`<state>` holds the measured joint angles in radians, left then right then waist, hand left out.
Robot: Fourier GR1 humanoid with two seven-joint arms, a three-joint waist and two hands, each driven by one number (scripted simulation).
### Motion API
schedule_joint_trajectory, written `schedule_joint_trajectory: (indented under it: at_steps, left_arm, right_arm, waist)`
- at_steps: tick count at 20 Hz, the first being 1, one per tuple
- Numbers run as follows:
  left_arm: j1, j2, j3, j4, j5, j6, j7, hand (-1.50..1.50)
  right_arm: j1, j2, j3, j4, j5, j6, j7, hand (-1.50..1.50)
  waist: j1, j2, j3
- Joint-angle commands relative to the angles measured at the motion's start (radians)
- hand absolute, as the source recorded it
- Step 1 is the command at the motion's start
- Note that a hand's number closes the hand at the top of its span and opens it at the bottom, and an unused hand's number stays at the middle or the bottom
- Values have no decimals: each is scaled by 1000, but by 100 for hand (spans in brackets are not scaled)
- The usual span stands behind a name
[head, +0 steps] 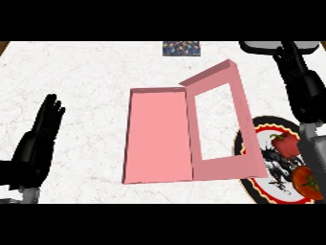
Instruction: Pick the tomato from the plate and place it in the cardboard box
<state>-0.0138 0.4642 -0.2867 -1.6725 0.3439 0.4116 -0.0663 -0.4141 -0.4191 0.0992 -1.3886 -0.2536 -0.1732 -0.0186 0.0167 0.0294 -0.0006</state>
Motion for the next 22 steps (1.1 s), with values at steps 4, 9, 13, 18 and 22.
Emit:
schedule_joint_trajectory:
  at_steps: [4,9,13,18,22]
  left_arm:
    - [45,99,35,102,-82,10,18,0]
    - [96,101,17,120,-96,34,51,0]
    - [104,118,14,122,-107,15,55,0]
    - [22,88,5,168,-130,-6,78,0]
    - [2,91,-18,140,-152,9,122,0]
  right_arm:
    - [55,-65,-112,-105,168,-254,-100,-150]
    - [221,-118,-278,25,350,-606,-50,150]
    - [382,79,-291,-200,343,-789,-197,-150]
    - [660,16,-200,-317,519,-759,-76,-150]
    - [793,-90,-178,-328,682,-690,123,-150]
  waist:
    - [-54,-38,0]
    - [-134,-37,0]
    - [-88,-45,1]
    - [-52,-33,-2]
    - [-54,-27,-8]
